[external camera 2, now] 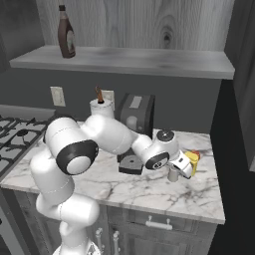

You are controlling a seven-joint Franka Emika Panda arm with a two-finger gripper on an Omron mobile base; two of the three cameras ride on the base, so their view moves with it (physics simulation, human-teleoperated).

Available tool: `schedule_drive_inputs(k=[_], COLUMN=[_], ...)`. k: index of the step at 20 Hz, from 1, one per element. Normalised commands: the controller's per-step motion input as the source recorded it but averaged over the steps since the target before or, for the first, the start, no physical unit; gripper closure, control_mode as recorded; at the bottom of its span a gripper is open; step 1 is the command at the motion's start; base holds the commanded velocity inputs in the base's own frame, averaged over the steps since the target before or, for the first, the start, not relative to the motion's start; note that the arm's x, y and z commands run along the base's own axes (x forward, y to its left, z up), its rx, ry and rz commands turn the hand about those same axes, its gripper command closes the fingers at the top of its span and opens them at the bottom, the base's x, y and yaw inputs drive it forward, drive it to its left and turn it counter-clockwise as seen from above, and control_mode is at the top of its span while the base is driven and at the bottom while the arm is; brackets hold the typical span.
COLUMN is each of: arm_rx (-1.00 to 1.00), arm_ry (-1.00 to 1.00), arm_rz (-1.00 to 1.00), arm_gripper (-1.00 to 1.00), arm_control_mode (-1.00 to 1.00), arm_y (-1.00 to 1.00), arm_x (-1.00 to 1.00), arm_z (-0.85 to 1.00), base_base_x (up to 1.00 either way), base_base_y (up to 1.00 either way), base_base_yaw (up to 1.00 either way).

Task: There are various items on the counter. Only move the condiments/shakers into the cabinet.

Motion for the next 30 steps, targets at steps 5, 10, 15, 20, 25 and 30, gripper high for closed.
schedule_drive_inputs(k=[5, 10, 15, 20, 25, 30], arm_rx=[0.00, 0.00, 0.01, 0.00, 0.00, -0.04], arm_ry=[-0.02, -0.03, -0.01, -0.06, -0.13, -0.17], arm_rz=[0.00, 0.00, 0.02, 0.10, 0.18, 0.19], arm_gripper=[1.00, 1.00, 1.00, 1.00, 1.00, 1.00], arm_control_mode=[-1.00, -1.00, -1.00, -1.00, -1.00, -1.00], arm_y=[0.00, 0.00, 0.00, 0.03, 0.29, 0.67], arm_x=[-0.01, -0.17, -0.35, -0.50, -0.73, -0.71], arm_z=[0.02, 0.57, 1.00, 1.00, 1.00, 1.00], base_base_x=[0.00, 0.00, 0.00, 0.00, 0.00, 0.00], base_base_y=[0.00, 0.00, 0.00, 0.00, 0.00, 0.00], base_base_yaw=[0.00, 0.00, 0.00, 0.00, 0.00, 0.00])
